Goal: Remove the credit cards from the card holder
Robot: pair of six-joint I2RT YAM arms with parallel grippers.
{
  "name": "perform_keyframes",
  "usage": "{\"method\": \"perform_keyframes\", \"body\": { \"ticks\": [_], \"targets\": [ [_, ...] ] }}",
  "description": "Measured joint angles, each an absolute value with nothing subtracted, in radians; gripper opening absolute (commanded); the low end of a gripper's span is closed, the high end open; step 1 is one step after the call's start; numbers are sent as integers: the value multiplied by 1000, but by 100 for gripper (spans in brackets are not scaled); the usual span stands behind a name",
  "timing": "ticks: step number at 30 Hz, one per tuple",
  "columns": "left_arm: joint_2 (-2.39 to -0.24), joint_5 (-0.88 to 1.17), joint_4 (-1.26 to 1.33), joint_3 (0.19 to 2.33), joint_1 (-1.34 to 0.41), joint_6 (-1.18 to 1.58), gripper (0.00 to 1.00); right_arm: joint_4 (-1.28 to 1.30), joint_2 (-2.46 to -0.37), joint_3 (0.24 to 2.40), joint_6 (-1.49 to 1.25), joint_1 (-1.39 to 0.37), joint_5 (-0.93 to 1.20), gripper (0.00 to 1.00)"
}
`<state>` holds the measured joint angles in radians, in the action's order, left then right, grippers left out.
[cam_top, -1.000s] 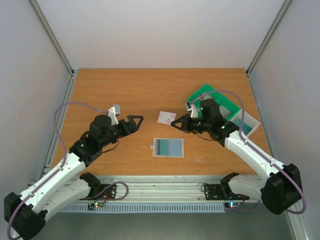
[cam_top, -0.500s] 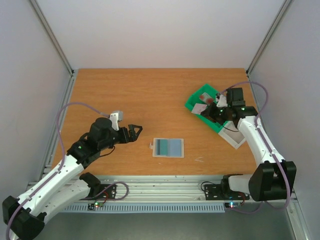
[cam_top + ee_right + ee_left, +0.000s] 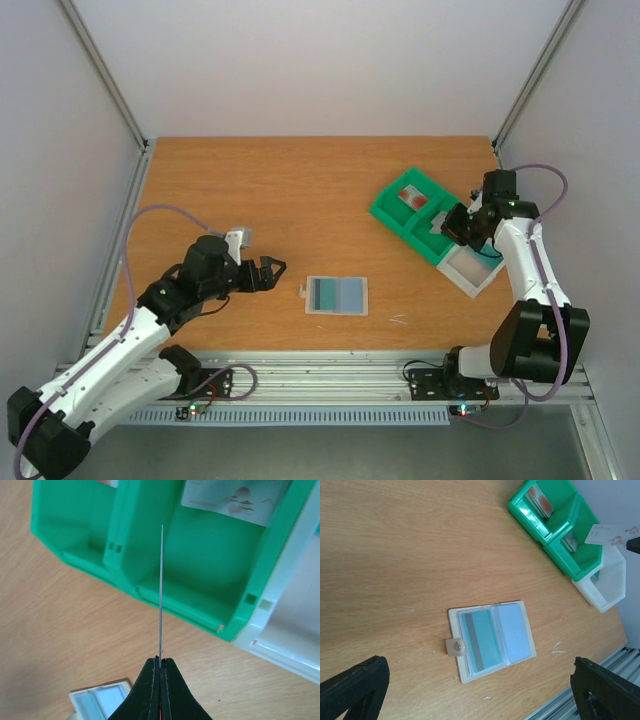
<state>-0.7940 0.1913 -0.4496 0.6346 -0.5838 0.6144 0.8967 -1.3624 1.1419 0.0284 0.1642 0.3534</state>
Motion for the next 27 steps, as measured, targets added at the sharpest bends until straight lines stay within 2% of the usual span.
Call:
{"method": "perform_keyframes", "body": {
  "ticks": [15, 27],
  "targets": [
    [-776, 217, -452, 604, -584, 622, 99, 815, -1531, 1148, 28, 211, 352, 1],
    [-772, 221, -447, 582, -584, 636, 99, 762, -1660, 1254, 29, 242, 408, 1]
  ]
}}
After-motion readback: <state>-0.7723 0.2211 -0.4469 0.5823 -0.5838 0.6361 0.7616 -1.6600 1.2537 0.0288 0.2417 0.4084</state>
